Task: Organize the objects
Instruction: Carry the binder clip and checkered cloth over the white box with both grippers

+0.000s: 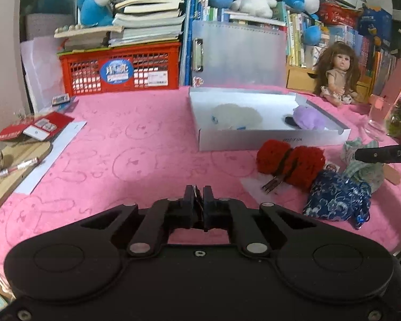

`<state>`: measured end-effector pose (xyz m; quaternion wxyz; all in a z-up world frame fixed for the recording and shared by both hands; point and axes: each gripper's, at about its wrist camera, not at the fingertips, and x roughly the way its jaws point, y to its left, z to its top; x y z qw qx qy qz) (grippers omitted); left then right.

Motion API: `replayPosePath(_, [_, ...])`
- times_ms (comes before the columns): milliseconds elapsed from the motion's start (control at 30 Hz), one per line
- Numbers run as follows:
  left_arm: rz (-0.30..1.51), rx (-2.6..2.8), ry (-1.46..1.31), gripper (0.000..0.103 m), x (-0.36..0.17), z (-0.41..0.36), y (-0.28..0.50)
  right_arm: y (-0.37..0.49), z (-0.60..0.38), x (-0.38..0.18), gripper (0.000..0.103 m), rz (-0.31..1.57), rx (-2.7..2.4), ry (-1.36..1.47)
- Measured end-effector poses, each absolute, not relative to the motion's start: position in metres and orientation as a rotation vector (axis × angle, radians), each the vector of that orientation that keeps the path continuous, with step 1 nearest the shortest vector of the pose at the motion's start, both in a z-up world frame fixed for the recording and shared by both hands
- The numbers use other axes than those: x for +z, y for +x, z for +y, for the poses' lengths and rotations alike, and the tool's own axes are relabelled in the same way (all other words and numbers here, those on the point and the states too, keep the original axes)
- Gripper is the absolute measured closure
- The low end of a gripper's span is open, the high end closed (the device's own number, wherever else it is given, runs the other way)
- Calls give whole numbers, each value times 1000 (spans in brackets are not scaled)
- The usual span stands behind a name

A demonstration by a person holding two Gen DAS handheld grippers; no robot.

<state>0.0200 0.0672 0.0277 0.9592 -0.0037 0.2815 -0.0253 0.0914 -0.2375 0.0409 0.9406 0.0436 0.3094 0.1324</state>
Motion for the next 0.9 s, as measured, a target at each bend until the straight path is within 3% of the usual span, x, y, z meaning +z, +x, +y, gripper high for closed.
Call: replayPosePath(900, [522,-152,-62,97,75,33,89,109,-266,69,73,537,211,182])
